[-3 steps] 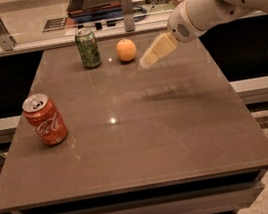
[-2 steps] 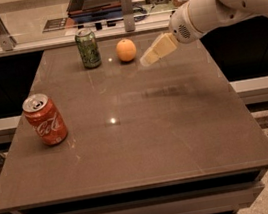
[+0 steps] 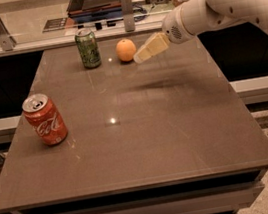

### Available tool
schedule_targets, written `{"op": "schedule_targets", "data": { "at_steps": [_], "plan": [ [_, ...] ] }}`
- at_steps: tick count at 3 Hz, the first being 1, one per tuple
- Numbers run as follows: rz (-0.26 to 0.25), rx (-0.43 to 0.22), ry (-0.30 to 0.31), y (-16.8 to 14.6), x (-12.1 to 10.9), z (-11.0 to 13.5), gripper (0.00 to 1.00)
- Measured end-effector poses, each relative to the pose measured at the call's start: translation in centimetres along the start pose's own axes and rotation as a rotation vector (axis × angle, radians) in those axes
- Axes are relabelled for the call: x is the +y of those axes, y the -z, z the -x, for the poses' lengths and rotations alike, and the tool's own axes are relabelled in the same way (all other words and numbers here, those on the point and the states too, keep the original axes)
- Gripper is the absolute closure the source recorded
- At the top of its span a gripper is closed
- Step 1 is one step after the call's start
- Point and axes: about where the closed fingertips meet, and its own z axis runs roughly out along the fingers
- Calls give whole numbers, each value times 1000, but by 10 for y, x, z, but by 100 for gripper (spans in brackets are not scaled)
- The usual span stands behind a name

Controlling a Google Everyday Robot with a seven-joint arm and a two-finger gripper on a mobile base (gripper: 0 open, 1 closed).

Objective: Move orange near coke can

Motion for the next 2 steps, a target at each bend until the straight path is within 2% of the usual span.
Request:
{"op": "schedule_targets", "data": {
  "at_steps": [2],
  "plan": [
    [61,-79,3,-42,-8,10,0]
  ]
}}
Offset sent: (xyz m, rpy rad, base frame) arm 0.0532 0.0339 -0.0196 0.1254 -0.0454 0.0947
